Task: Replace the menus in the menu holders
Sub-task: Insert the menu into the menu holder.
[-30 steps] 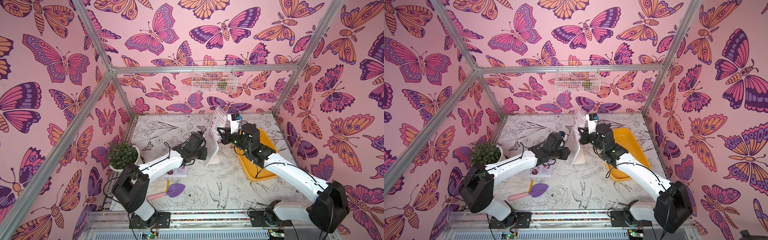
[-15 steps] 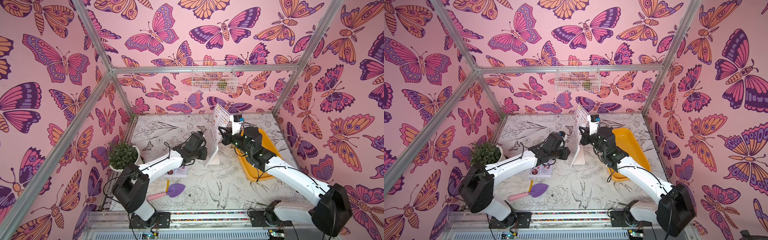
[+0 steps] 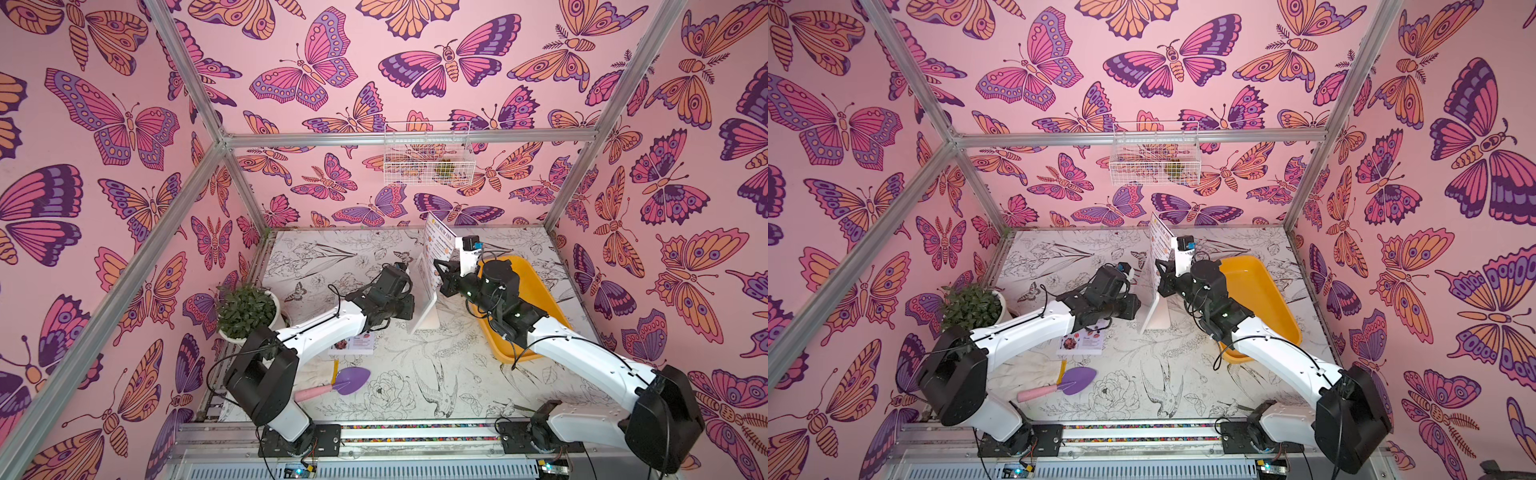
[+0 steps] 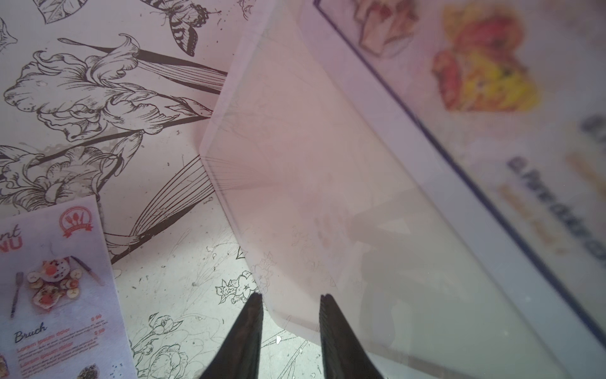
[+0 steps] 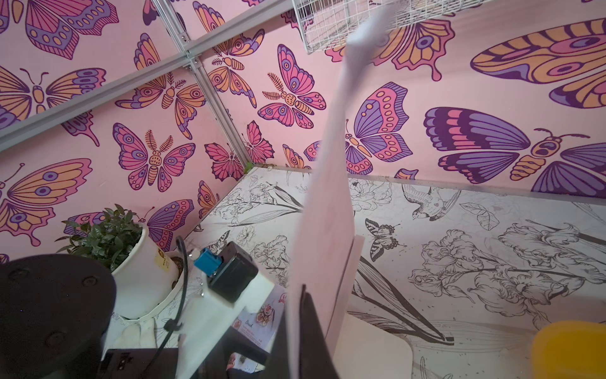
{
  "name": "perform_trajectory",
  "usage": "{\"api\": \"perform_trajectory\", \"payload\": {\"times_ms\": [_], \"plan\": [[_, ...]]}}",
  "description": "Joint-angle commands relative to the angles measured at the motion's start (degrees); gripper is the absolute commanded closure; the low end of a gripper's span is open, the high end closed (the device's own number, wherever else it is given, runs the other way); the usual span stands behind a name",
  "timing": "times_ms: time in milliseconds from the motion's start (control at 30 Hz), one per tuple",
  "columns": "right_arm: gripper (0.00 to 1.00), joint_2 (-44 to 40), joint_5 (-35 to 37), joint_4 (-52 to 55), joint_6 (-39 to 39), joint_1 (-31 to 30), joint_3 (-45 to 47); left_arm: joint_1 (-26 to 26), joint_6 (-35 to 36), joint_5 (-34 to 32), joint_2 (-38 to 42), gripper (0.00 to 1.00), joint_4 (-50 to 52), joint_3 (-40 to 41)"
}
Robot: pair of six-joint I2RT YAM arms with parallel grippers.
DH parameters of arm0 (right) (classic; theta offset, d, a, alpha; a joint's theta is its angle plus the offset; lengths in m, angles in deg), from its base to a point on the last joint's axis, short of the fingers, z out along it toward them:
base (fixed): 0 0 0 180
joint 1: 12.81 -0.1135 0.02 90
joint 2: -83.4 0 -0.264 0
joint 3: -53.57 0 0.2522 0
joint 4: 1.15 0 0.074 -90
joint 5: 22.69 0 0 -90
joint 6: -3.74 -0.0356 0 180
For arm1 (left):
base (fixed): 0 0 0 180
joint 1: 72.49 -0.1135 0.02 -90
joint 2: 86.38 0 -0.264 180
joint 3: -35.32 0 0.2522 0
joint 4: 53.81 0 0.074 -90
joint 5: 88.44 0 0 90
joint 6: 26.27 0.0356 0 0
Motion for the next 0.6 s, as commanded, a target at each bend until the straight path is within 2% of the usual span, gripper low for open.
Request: {"api": "perform_trajectory", "payload": {"times_ms": [0, 200, 567], "plan": [[1.0, -2.3, 2.0, -2.1, 0.4, -0.7, 1.0, 0.1, 0.3, -1.1, 0.2, 0.67, -0.9, 0.9], [0.9, -3.1, 1.9, -0.4, 0.8, -2.0, 1.7, 0.0, 0.6, -1.3, 0.2, 0.67, -1.0, 0.5], [0.91, -1.0, 1.3, 2.3, -0.3, -2.4, 0.7, -0.3, 0.8, -1.3, 0.2, 0.67, -1.1, 0.6]]}}
